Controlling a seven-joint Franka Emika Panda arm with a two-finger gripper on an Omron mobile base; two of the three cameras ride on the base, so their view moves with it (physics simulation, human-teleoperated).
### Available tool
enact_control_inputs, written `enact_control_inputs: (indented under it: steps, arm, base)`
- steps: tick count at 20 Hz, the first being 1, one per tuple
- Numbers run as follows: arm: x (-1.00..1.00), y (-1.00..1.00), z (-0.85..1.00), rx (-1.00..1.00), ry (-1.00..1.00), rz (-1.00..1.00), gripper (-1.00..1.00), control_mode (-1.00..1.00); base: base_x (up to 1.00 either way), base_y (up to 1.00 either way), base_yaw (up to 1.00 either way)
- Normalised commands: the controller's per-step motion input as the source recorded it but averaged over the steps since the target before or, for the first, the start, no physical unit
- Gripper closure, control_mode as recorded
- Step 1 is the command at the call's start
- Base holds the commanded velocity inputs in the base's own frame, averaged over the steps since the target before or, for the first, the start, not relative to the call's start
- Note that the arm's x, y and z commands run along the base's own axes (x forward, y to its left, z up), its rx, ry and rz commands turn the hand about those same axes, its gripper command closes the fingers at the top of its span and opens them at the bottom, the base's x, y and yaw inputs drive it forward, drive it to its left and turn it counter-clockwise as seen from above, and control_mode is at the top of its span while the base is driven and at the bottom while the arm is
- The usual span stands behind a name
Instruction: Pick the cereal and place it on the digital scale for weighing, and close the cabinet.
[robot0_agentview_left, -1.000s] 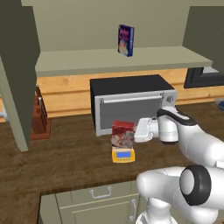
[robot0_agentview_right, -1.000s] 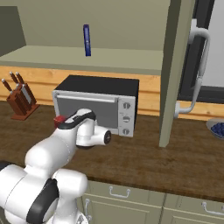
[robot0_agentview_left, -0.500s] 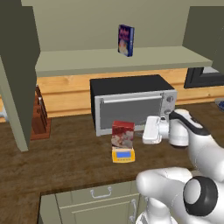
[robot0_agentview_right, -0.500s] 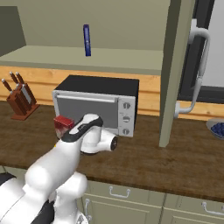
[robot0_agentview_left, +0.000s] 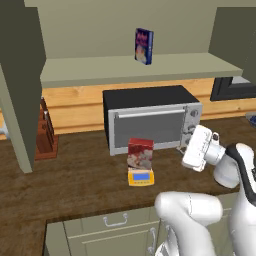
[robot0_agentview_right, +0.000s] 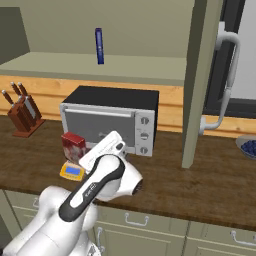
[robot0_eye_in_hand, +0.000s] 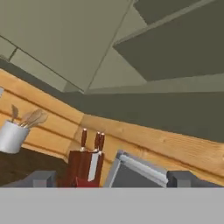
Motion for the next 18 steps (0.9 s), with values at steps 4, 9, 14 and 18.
enact_control_inputs:
  steps: [4, 9, 14, 18]
  arm:
    - [-0.35, -0.75, 0.52, 0.11, -0.63, -0.15, -1.00, -1.00]
    - [-0.04, -0.77, 0.55, 0.19, -0.41, -0.13, -1.00, -1.00]
    - [-0.08, -0.77, 0.69, 0.25, -0.37, -0.04, -1.00, -1.00]
    - [0.00, -0.86, 0.60, 0.19, -0.32, -0.10, -1.00, -1.00]
  base:
    - [0.00, 0.00, 0.00]
    - [0.00, 0.00, 0.00]
    - [0.00, 0.00, 0.00]
    - [0.00, 0.00, 0.00]
